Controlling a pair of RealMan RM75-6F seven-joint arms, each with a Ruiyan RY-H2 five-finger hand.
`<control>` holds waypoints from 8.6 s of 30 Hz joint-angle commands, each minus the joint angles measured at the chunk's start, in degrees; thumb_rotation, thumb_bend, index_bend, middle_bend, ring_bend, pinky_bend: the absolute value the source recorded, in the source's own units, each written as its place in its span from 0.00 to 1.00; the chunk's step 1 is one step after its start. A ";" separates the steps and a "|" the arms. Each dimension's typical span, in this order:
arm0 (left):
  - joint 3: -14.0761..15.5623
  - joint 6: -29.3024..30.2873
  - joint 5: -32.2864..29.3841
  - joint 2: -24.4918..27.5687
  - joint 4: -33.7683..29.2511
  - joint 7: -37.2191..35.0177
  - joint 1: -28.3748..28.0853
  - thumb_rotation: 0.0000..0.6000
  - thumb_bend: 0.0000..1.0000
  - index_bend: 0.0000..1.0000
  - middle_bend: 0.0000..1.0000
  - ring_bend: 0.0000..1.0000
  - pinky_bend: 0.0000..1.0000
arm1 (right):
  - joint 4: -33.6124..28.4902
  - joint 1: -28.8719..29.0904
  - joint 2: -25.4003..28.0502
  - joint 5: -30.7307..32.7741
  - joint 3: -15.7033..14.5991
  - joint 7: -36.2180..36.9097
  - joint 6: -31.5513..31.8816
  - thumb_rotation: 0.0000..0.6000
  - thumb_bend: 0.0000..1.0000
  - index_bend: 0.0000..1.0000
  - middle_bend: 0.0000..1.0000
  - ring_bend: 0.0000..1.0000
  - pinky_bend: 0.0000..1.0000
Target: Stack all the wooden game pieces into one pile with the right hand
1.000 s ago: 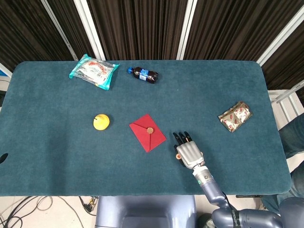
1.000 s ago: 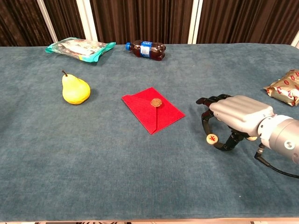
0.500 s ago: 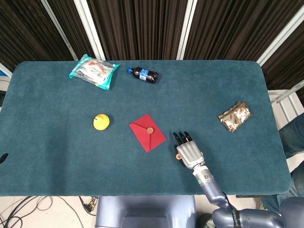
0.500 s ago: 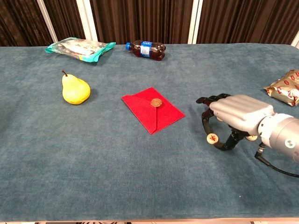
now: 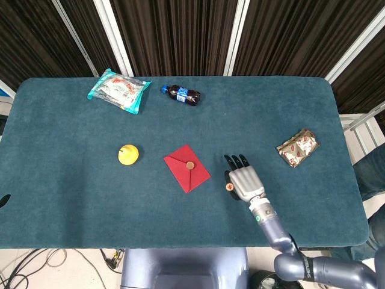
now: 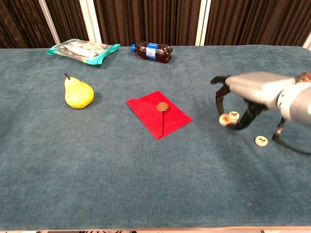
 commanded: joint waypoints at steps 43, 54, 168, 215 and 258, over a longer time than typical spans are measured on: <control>-0.06 -0.02 -0.11 -0.02 0.11 -0.14 0.00 1.00 0.15 0.08 0.00 0.00 0.00 | 8.32 7.31 -0.59 12.23 -1.57 1.10 -1.87 1.00 0.37 0.54 0.00 0.00 0.00; -0.07 -0.07 -0.19 0.01 0.11 -0.08 0.00 1.00 0.15 0.08 0.00 0.00 0.00 | 8.89 7.60 -0.91 12.61 -2.04 1.58 -1.74 1.00 0.37 0.54 0.00 0.00 0.00; -0.12 -0.56 -0.89 0.01 -0.28 0.40 -0.07 1.00 0.15 0.07 0.00 0.00 0.00 | 4.04 -8.63 -0.97 1.06 -7.62 12.56 7.82 1.00 0.37 0.46 0.00 0.00 0.00; -0.20 -0.51 -1.05 0.01 -0.23 0.16 -0.01 1.00 0.15 0.07 0.00 0.00 0.00 | 5.61 -9.05 -2.22 0.74 -5.48 10.93 5.05 1.00 0.37 0.53 0.00 0.00 0.00; -0.20 -0.45 -0.74 0.14 -0.20 -0.34 0.00 1.00 0.15 0.07 0.00 0.00 0.00 | 0.85 7.65 2.55 21.42 2.09 -1.25 -0.11 1.00 0.37 0.53 0.00 0.00 0.00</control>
